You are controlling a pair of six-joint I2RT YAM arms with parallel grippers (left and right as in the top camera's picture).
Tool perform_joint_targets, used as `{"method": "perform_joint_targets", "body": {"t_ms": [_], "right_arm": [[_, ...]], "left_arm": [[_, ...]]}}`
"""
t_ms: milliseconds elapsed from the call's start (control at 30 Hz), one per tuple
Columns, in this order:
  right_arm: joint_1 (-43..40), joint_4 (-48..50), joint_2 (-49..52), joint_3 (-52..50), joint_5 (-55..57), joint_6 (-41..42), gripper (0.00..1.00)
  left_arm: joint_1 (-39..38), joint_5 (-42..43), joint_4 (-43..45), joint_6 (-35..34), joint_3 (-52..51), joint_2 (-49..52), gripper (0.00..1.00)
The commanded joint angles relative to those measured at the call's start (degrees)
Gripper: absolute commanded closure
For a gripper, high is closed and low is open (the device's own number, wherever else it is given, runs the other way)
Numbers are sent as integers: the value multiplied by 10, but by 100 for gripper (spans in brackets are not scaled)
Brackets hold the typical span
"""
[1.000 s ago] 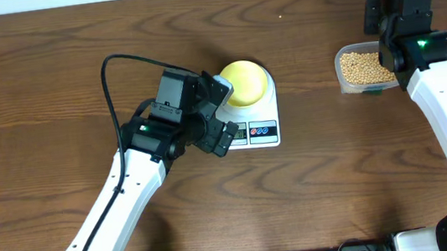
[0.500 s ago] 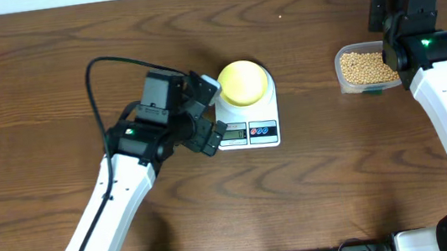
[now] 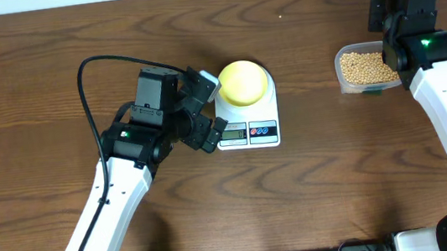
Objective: Scoop item into bowl and weigh 50g on scale
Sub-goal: 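Raise the left gripper and withdraw it left of the scale, then move the yellow scoop with the right gripper over the soybean tub, then dip the yellow scoop into the soybeans with the right gripper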
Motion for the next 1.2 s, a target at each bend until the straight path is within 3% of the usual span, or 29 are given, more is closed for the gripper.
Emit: {"method": "perform_joint_targets", "body": {"t_ms": [0, 333, 533, 867, 1167], "right_arm": [[-2, -12, -3, 8, 6, 6, 99], [-13, -55, -3, 8, -83, 7, 99], [-39, -89, -3, 9, -153, 77, 99], [-78, -313, -3, 151, -186, 94, 99], [-81, -282, 39, 149, -186, 94, 99]], "left_arm": [[2, 7, -1, 1, -2, -4, 1], [2, 7, -2, 1, -2, -4, 1], [2, 7, -2, 1, -2, -4, 1], [2, 7, -1, 1, -2, -4, 1], [2, 7, -2, 1, -2, -4, 1]]}}
